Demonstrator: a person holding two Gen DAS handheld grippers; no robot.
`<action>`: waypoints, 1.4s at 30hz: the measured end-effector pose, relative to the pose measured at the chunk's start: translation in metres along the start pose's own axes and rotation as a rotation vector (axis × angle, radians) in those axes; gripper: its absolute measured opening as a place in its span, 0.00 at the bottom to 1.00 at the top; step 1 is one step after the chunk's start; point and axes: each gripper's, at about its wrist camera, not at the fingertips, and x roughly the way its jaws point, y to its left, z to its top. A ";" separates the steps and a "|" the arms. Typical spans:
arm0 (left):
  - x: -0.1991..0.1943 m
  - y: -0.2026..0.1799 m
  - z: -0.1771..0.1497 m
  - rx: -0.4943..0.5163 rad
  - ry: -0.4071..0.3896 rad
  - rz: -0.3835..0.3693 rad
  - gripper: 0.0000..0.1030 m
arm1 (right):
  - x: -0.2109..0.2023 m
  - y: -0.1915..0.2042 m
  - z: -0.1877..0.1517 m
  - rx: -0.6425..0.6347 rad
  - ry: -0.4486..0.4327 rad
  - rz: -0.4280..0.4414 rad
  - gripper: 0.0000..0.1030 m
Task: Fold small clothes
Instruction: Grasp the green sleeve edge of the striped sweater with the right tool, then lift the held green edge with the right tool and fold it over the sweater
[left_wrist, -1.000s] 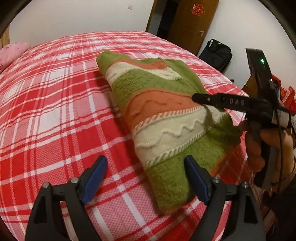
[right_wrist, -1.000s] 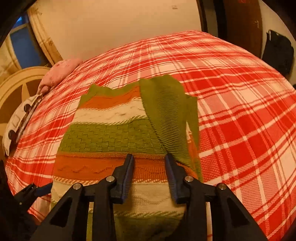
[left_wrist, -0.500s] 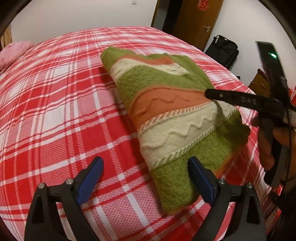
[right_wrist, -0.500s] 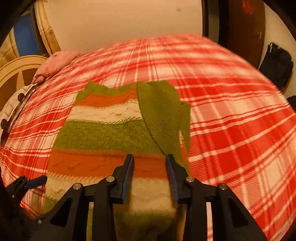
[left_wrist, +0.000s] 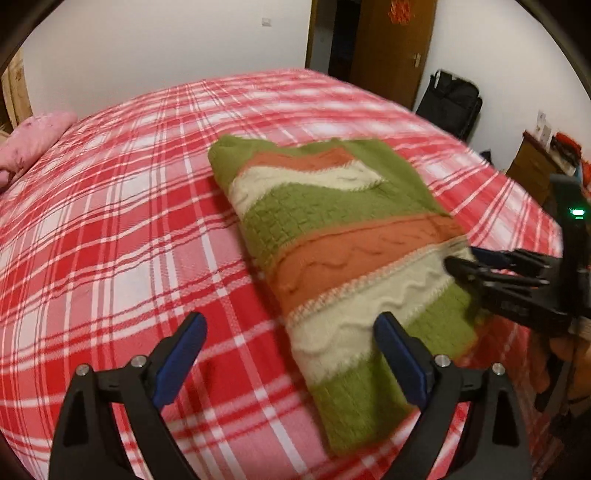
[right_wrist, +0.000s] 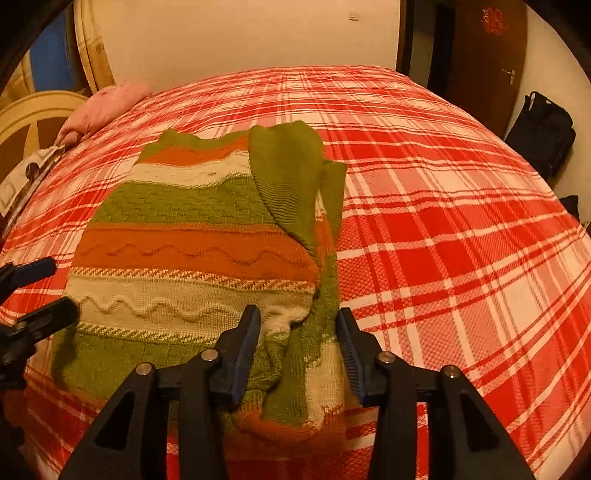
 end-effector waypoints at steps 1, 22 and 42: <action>0.007 0.001 0.000 0.006 0.018 0.006 0.98 | 0.000 -0.001 -0.002 0.001 -0.005 0.000 0.43; -0.004 -0.008 -0.021 -0.039 0.014 -0.024 1.00 | 0.014 -0.023 0.084 0.121 -0.026 0.133 0.43; -0.016 0.011 -0.024 -0.125 -0.044 -0.050 1.00 | 0.042 -0.073 0.073 0.235 0.019 0.176 0.60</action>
